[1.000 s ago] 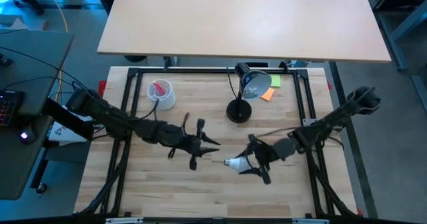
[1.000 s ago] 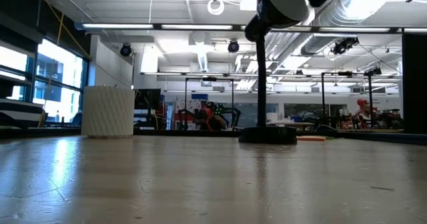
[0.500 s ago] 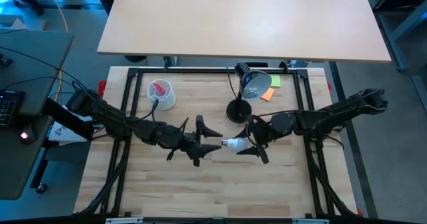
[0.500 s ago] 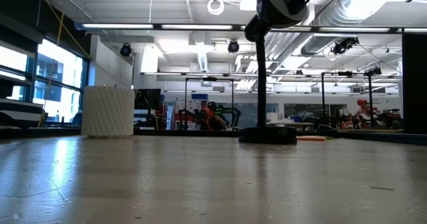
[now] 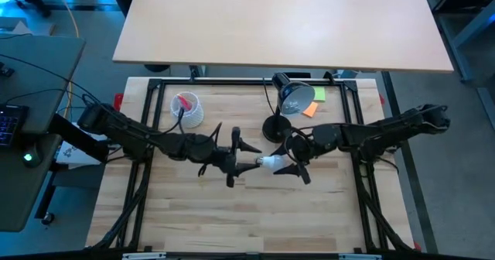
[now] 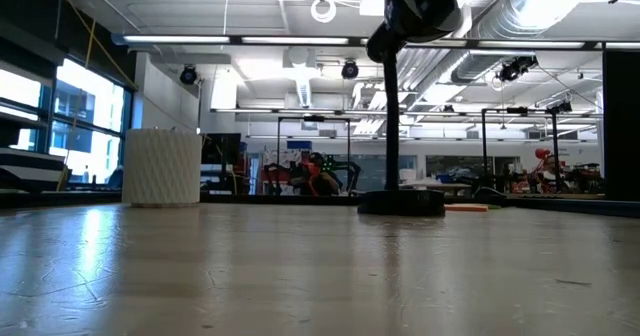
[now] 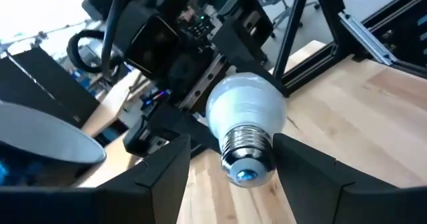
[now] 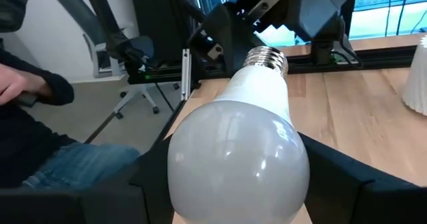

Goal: Screw lightbulb
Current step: Insert the light bulb into the desk lamp

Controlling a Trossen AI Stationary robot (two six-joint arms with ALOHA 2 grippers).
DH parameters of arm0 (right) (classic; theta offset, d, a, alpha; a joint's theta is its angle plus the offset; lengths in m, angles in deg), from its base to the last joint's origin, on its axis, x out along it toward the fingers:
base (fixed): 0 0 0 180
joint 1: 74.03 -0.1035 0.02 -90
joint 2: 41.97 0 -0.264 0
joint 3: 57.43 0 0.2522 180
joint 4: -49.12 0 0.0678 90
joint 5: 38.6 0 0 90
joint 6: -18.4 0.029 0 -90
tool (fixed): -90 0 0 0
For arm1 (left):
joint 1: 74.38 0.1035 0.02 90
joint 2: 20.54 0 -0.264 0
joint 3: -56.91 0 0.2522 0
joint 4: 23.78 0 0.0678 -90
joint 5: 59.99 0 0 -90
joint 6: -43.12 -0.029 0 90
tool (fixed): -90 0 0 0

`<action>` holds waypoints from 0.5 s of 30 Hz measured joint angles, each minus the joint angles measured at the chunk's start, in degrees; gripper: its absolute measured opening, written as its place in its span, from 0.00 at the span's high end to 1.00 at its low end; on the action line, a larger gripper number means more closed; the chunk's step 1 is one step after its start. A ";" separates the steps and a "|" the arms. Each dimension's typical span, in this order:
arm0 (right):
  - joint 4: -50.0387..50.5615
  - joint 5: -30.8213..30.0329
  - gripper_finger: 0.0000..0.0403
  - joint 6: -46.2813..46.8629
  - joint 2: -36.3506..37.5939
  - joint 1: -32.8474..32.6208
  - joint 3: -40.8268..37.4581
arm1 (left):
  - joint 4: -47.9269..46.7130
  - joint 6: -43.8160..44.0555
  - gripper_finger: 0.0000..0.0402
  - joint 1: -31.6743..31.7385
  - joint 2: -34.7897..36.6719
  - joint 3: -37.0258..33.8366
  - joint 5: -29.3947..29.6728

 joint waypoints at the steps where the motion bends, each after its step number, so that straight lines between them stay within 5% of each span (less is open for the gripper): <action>1: -0.01 0.04 0.40 0.00 0.00 0.11 0.00 | -0.10 0.94 0.48 0.20 -0.06 0.00 -0.48; 15: -0.30 0.15 0.40 -1.07 0.00 0.09 0.01 | -0.63 4.89 0.52 0.62 -0.10 0.00 -5.45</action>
